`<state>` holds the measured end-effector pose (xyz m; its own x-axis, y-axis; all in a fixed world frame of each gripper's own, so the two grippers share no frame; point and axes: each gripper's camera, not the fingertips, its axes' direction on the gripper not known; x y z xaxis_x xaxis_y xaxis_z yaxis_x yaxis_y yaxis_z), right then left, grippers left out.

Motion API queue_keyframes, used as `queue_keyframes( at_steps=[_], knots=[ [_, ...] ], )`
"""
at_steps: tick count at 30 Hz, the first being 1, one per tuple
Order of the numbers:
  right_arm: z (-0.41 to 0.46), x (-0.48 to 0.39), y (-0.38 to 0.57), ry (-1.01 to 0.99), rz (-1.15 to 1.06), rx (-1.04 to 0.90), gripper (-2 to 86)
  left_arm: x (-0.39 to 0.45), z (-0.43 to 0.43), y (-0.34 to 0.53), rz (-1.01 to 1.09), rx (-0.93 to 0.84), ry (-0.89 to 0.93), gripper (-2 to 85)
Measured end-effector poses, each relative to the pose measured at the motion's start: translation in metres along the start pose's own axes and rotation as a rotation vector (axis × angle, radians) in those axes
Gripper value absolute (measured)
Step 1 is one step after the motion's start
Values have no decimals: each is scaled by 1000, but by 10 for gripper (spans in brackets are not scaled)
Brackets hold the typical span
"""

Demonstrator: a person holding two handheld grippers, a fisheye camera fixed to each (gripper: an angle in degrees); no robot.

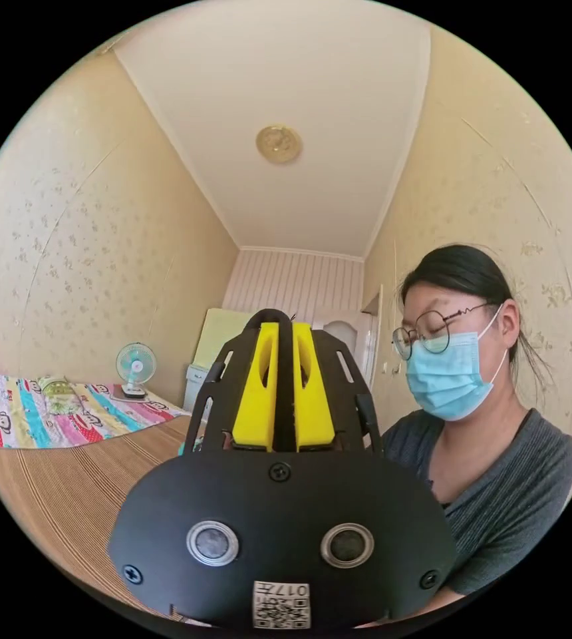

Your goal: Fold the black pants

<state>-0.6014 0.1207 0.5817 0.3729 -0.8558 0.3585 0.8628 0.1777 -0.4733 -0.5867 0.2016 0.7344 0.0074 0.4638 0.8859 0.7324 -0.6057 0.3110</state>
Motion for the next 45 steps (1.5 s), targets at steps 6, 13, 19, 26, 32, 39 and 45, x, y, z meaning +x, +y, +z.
queue_keyframes(
  at_steps=[6,13,19,26,32,39,45],
  knots=[
    [-3,46,-17,149,164,-23,11,-19,25,-25,-32,-3,-181,40],
    [20,204,5,326,352,-126,11,-179,65,-6,-306,-129,-419,39],
    [36,279,73,418,507,-279,11,-242,101,56,-315,-439,-629,40],
    [40,229,299,287,633,-583,21,-215,63,291,-567,-695,-459,42],
    [-16,176,423,213,967,-509,44,-156,14,409,-879,-753,-458,41],
    [-46,258,370,387,961,-377,159,-238,0,356,-903,-540,-595,199],
    [25,345,371,361,1005,-534,184,-313,59,379,-1048,-640,-677,191]
  ],
)
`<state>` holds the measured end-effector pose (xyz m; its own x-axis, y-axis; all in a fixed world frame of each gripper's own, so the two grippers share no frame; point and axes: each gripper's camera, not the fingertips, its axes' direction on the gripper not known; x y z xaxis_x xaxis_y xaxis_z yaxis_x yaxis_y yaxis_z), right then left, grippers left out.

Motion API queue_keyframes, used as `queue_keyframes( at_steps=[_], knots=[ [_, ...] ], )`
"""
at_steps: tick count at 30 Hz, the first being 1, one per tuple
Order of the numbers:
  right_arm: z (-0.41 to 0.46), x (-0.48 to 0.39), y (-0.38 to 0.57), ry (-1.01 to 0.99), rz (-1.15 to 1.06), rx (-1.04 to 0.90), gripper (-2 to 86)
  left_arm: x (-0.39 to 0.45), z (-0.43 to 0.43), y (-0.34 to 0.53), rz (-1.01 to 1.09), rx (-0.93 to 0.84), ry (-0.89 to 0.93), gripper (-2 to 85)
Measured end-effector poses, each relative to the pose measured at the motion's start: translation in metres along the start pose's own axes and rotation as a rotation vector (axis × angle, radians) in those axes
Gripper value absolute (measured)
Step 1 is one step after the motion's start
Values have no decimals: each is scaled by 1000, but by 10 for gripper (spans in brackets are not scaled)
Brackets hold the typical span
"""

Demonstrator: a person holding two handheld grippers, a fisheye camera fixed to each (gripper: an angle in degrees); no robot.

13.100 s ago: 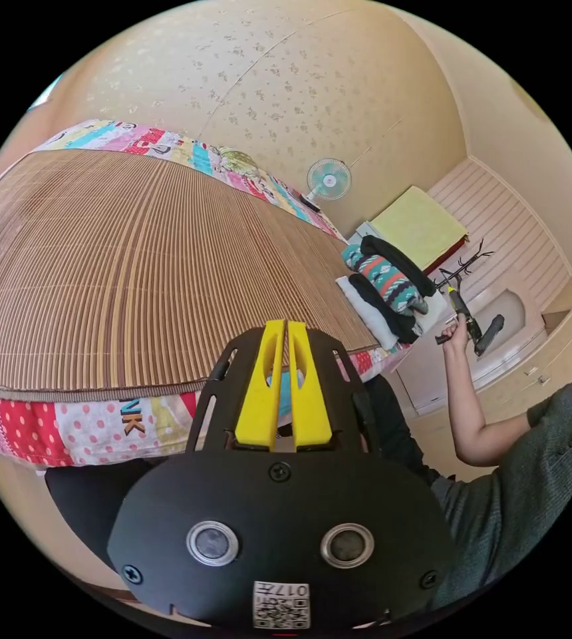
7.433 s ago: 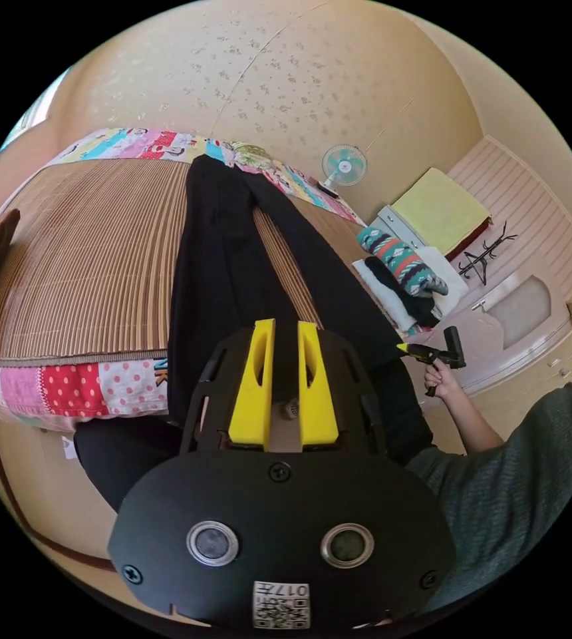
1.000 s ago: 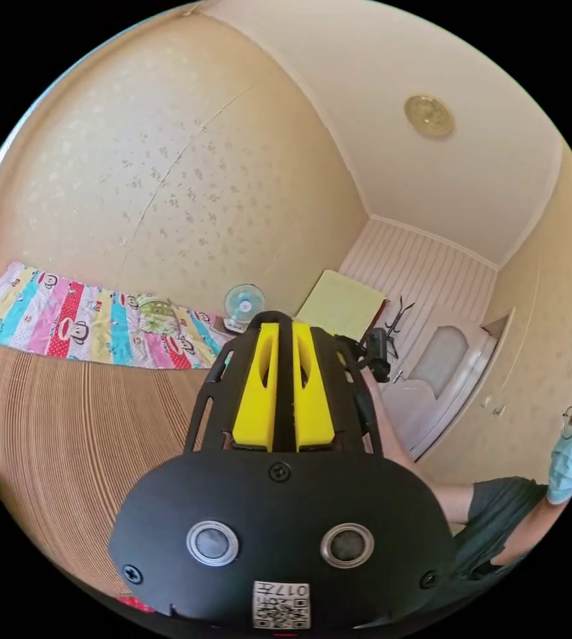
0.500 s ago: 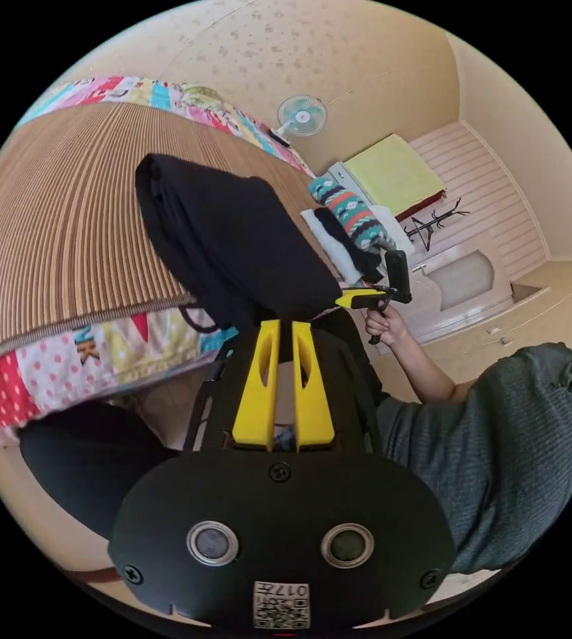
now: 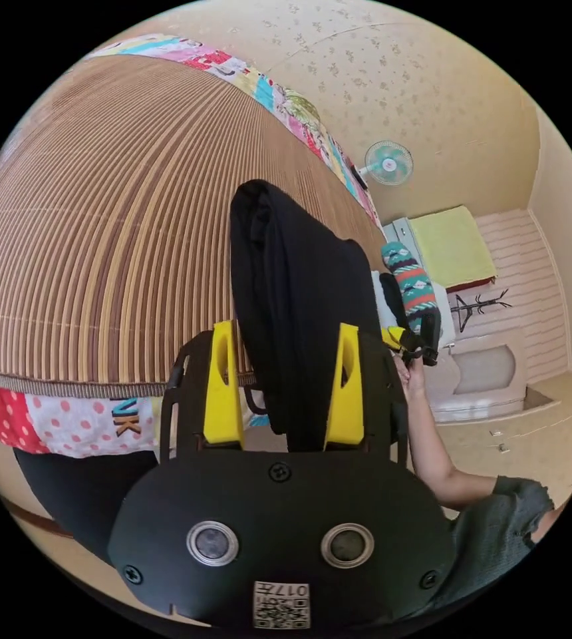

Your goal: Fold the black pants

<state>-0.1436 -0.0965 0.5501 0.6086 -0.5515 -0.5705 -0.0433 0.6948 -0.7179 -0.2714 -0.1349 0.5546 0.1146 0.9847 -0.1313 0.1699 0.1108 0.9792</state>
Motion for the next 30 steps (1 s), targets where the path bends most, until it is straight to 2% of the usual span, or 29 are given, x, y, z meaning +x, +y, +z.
queue_keyframes(
  at_steps=[3,5,8,10,15,18,23,25,27,28,30],
  knots=[
    [26,5,-7,-49,69,-29,167,2,14,14,-68,36,2,157],
    [31,0,-4,-36,71,0,140,2,29,28,-79,11,95,127],
    [44,-4,-3,-141,78,-25,92,-12,29,42,-135,-40,222,87],
    [53,-16,-6,-185,46,-43,80,-12,7,51,-108,-10,220,79],
    [126,-110,-50,-315,-129,-154,68,-6,-120,76,44,167,66,75],
    [178,-187,-100,-422,-247,-187,66,-6,-232,74,106,309,-17,75],
    [254,-328,-189,-467,-423,-142,73,30,-428,37,248,404,-432,84],
    [289,-372,-219,-447,-441,-163,87,18,-482,24,171,425,-529,96],
    [344,-411,-239,-271,-473,-233,108,-7,-526,17,50,455,-641,102],
    [357,-413,-239,-235,-455,-263,108,-31,-552,24,-81,515,-681,98],
    [395,-401,-219,-209,-461,-378,99,-70,-572,51,-269,616,-658,93]
  ],
)
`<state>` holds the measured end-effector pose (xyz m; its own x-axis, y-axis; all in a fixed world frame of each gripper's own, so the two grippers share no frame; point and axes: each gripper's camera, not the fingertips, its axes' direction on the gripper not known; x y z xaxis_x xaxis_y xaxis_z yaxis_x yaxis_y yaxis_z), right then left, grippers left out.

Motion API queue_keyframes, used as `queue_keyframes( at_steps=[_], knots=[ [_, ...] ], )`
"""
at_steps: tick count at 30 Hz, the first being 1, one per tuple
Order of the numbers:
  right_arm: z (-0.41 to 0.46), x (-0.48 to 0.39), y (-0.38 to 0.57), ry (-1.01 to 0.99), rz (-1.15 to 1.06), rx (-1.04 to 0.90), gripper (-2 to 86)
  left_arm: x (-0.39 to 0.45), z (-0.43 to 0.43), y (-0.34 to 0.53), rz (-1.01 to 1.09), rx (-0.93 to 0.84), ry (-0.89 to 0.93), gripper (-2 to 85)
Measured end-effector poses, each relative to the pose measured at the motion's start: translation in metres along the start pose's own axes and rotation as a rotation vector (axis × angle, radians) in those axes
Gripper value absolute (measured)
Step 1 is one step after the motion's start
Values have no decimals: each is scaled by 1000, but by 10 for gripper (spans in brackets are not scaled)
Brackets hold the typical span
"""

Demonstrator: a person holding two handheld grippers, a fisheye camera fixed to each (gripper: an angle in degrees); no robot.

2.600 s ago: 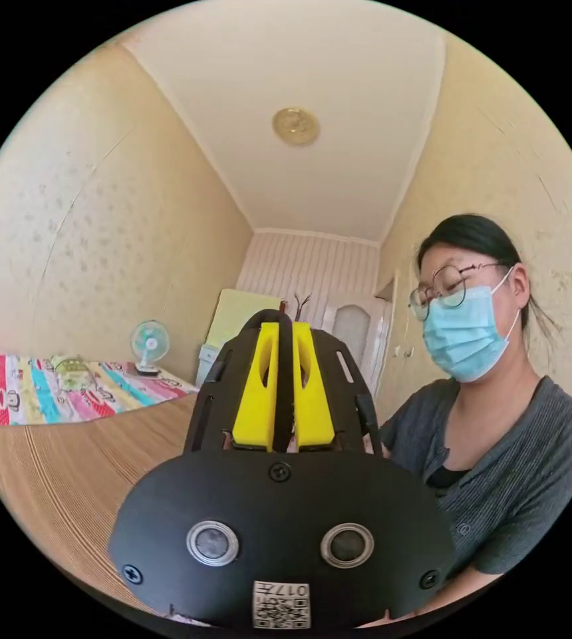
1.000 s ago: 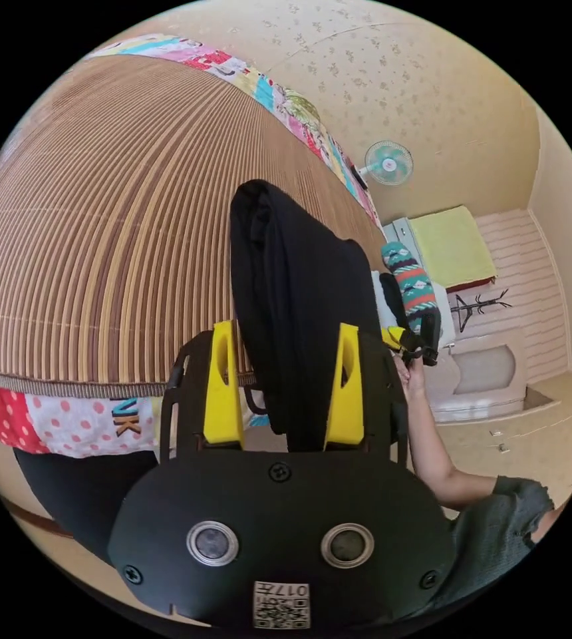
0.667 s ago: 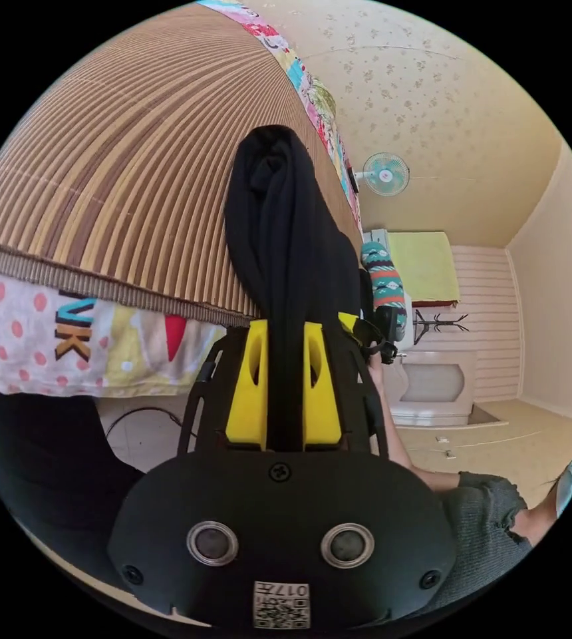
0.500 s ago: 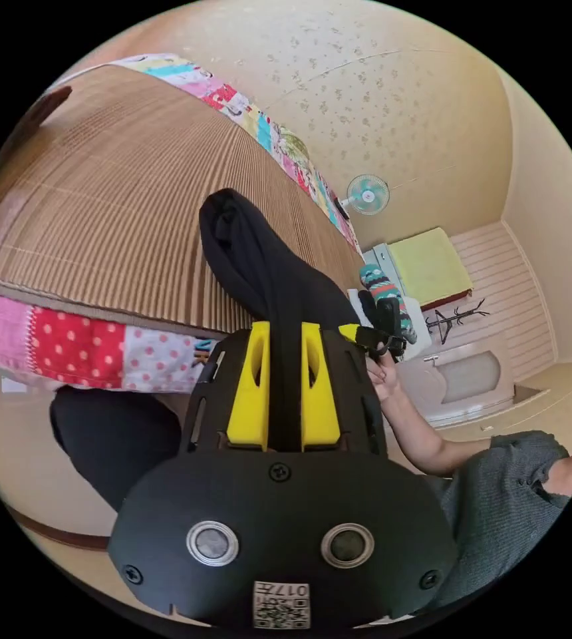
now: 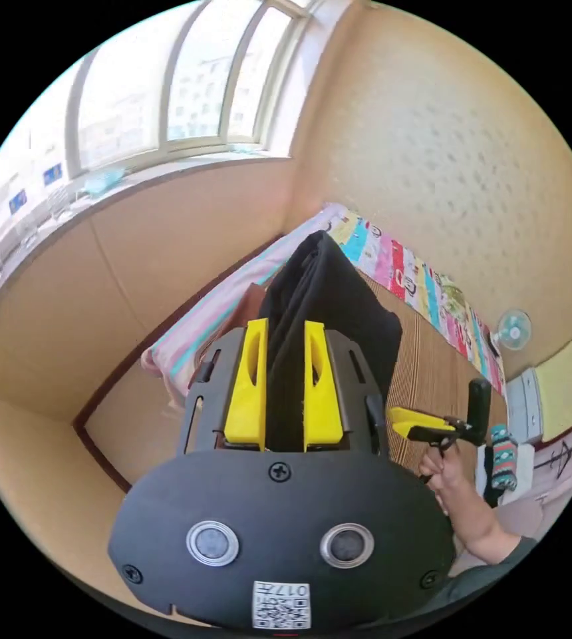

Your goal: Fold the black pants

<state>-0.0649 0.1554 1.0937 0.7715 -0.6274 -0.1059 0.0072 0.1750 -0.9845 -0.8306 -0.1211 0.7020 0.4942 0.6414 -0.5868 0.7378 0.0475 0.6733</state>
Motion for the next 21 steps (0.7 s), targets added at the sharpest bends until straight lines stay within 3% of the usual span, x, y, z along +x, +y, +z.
queue_keyframes(
  at_steps=[3,7,11,13,15,19,21],
  knots=[
    [26,23,70,-14,-17,-85,80,-41,30,65,-106,16,153,98],
    [13,64,186,-84,-7,-183,41,-12,95,210,45,-101,209,85],
    [-77,90,325,0,209,-80,16,59,119,356,220,-152,328,27],
    [-130,80,377,148,310,24,12,84,112,399,253,-139,378,5],
    [-202,47,439,426,453,201,11,99,96,422,239,-85,446,-1],
    [-287,-39,520,860,593,567,17,99,69,430,99,137,734,-8],
    [-308,-104,556,1246,650,762,31,105,71,417,95,177,882,-9]
  ],
)
